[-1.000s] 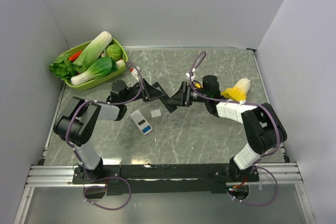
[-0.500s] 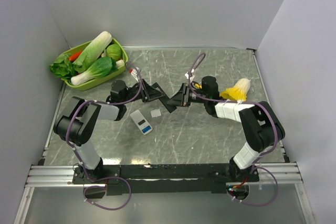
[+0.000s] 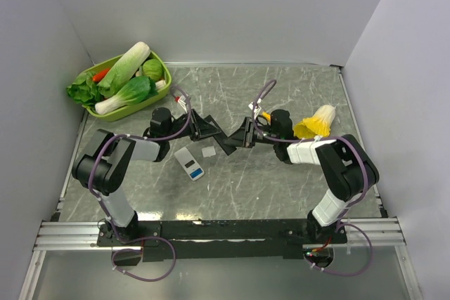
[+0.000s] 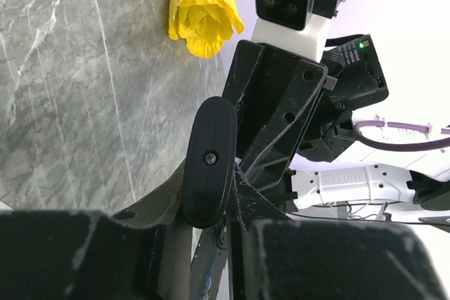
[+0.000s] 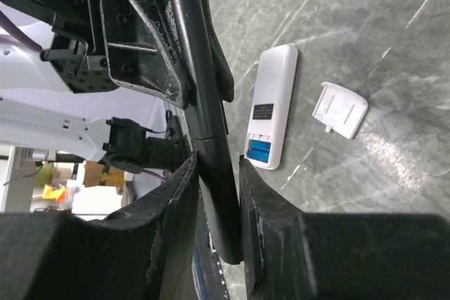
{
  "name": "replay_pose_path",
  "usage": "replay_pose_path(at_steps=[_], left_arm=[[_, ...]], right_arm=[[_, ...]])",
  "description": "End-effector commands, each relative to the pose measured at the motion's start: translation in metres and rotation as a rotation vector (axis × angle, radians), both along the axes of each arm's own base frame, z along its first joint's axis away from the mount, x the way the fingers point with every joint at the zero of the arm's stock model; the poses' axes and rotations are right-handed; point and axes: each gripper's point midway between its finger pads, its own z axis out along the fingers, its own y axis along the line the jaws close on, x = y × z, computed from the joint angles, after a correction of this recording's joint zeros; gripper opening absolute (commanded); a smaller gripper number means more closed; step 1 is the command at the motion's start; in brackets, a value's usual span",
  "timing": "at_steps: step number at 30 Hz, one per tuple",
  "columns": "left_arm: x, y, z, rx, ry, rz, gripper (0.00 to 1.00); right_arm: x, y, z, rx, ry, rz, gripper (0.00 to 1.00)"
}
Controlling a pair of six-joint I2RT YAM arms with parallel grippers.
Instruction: Unload the batteries from the remote control
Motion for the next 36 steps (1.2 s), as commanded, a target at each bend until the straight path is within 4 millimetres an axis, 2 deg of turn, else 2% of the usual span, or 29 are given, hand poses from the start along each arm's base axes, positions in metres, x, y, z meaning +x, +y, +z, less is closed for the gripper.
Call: replay_pose_path(at_steps=[1, 9, 17, 26, 31, 32, 36], left_arm=[[0.034, 0.018, 0.057, -0.076, -0.218, 0.092, 0.01], [0.038, 0.022, 0.052, -0.053, -0.212, 0.11, 0.01], [0.042, 0.026, 0.05, -0.048, -0.212, 0.119, 0.01], [0.041, 0.027, 0.054, -0.065, -0.213, 0.115, 0.01], [0.04, 0.029, 0.051, -0.046, -0.209, 0.126, 0.01], [0.04, 0.029, 0.05, -0.045, -0.209, 0.127, 0.01], [0.051, 0.035, 0.04, 0.021, -0.189, 0.201, 0.01]], right_arm=[[-0.022, -0.027, -0.08, -0.18, 0.21, -0.058, 0.31], [-0.03, -0.031, -0.095, -0.206, 0.245, -0.062, 0.31], [-0.03, -0.036, -0.098, -0.24, 0.249, -0.079, 0.37], [-0.027, -0.038, -0.102, -0.269, 0.251, -0.088, 0.37], [-0.022, -0.036, -0.089, -0.262, 0.226, -0.087, 0.37], [-0.018, -0.035, -0.079, -0.256, 0.198, -0.092, 0.38], [-0.012, -0.04, -0.07, -0.298, 0.174, -0.125, 0.38]])
